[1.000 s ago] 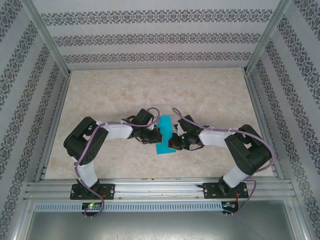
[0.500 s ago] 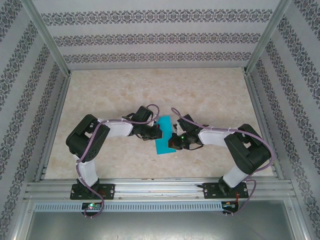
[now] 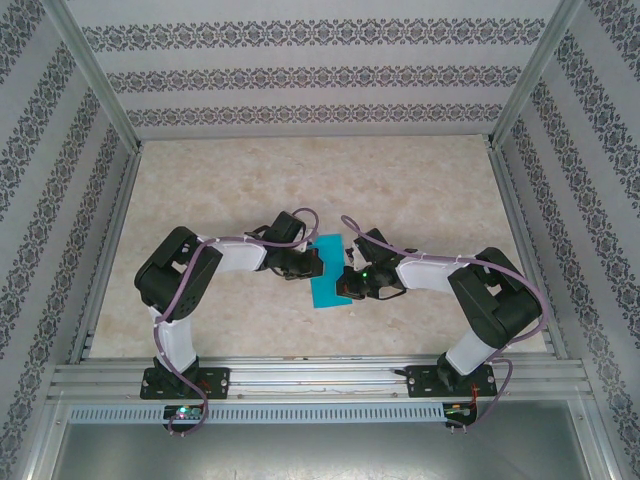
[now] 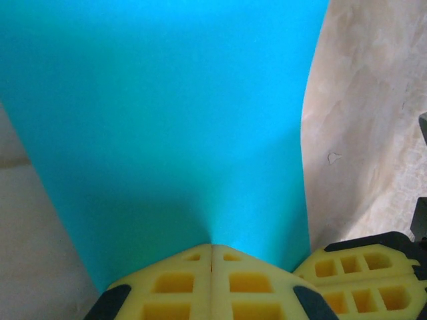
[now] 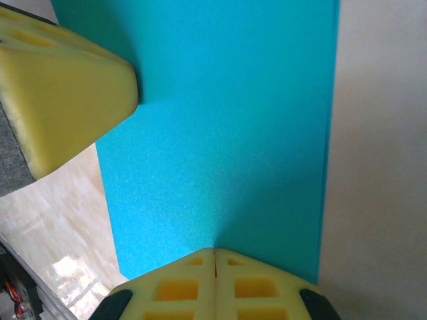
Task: Fold a paper plane with a square sheet of paper (fold left side to right side)
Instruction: First fold the square sheet of paper in half at the center of the table.
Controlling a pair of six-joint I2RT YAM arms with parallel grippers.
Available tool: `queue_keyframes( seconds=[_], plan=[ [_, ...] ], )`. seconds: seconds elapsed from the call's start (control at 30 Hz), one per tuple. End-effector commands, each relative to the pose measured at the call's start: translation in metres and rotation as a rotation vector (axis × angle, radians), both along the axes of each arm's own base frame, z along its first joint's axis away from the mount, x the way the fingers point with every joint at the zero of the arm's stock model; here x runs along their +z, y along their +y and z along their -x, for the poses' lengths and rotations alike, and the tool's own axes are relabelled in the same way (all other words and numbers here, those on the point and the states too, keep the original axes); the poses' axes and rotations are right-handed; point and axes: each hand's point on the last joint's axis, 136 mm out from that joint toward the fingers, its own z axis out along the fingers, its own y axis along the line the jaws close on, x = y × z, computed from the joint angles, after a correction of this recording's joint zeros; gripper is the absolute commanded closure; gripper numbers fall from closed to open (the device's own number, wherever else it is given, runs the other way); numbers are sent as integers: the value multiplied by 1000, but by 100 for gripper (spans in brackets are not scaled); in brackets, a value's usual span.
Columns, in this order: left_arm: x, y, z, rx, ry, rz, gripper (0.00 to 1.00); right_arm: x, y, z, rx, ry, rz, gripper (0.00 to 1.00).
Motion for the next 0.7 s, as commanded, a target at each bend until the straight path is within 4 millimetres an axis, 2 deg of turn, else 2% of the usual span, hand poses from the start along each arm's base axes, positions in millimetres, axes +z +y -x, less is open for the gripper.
queue_keyframes(
  seconds=[0.0,0.4,0.67],
  plan=[
    [-16,20,-24,54,-53,-73,97,-52,-49,36,-17,130,265,100],
    [-5,50,-72,142,-122,-74,97,-56,-49,38,-14,139,266,100],
    [-4,56,-98,171,-149,-91,97,-55,-49,39,-17,140,265,100]
  ],
)
